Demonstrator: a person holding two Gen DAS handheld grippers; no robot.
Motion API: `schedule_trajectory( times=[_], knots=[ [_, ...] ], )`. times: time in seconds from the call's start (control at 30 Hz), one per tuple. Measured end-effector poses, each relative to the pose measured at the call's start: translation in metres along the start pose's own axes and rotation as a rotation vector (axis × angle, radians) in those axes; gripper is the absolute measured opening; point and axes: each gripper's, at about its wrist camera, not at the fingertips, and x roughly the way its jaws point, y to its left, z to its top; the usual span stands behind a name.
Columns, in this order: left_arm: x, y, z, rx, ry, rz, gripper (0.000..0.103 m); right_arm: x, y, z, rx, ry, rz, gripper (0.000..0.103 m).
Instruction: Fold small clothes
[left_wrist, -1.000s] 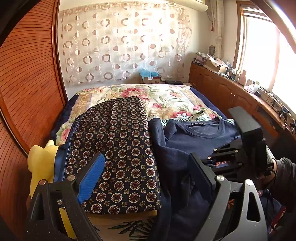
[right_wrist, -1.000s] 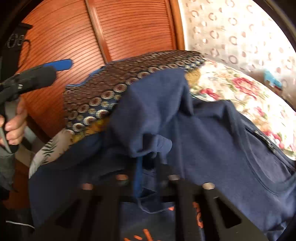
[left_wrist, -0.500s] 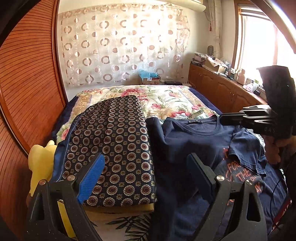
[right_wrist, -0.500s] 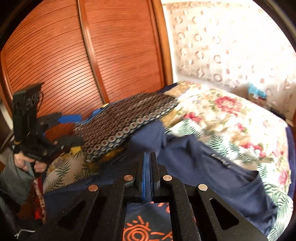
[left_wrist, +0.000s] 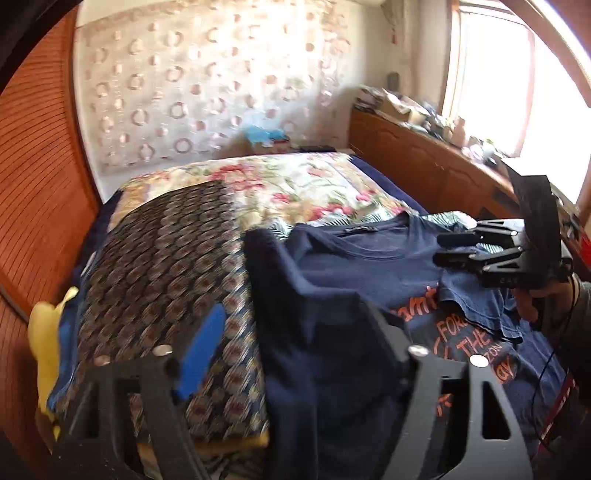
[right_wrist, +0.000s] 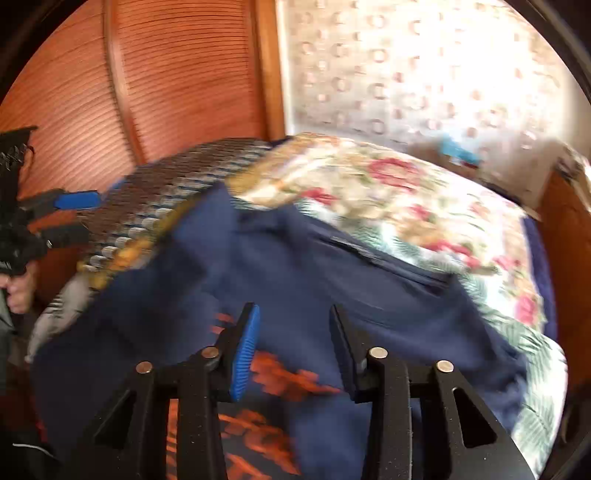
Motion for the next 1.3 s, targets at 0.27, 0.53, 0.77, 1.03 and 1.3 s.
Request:
schedule_trajectory(
  times=[0.27,0.53,0.77,1.03,1.3],
  knots=[
    [0.073,-0.005,0.043,0.081,0.131,0.070,0.048,-0.011,-0.057,-0.023,0.108,0.013,-0.157,0.065],
    [0.110,0.002,0.047,0.091,0.235,0.149,0.042,-0.002,-0.085,-0.045,0.198,0.058,-0.286,0.066],
    [0.125,-0.005,0.049,0.165,0.280,0.205,0.021,0.004,-0.089,-0.046,0.244,0.070,-0.304,0.066],
    [0.064,0.019,0.073,0.047,0.054,0.224,0.004,-0.004,-0.104,-0.048,0.255,0.074,-0.294,0.066],
    [0.032,0.036,0.067,0.001,-0.007,0.217,0.004,-0.014,-0.110,-0.052,0.269,0.044,-0.309,0.066]
  ],
)
